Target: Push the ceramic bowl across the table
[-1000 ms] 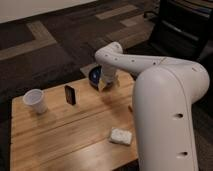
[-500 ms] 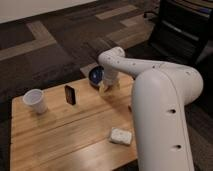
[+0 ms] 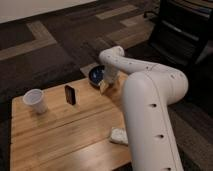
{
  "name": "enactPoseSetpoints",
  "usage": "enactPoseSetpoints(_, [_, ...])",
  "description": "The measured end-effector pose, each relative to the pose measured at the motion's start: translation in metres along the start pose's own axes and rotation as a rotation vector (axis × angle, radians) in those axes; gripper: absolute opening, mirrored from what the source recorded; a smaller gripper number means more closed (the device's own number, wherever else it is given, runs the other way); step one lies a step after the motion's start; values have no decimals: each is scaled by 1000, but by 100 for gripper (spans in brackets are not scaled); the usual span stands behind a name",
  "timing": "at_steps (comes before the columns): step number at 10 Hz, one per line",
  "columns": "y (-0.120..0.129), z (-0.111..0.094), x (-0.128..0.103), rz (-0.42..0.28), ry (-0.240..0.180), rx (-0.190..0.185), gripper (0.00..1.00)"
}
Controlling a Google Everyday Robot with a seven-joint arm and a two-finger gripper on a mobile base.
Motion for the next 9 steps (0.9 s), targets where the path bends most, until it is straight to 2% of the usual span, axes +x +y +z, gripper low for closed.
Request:
enactPoseSetpoints(2, [-20, -8, -43, -26, -47, 58, 65])
enactPoseSetpoints(4, [-27, -36, -82, -24, -113, 116, 65])
enactPoseSetpoints(5, [-24, -56, -95, -23, -143, 142, 65])
enactPoseSetpoints(6, [-20, -67, -96, -23, -148, 147, 65])
enactPoseSetpoints(7, [-5, -76, -87, -27, -132, 122, 65])
enactPoseSetpoints(9, [0, -80, -83, -27, -127, 111, 65])
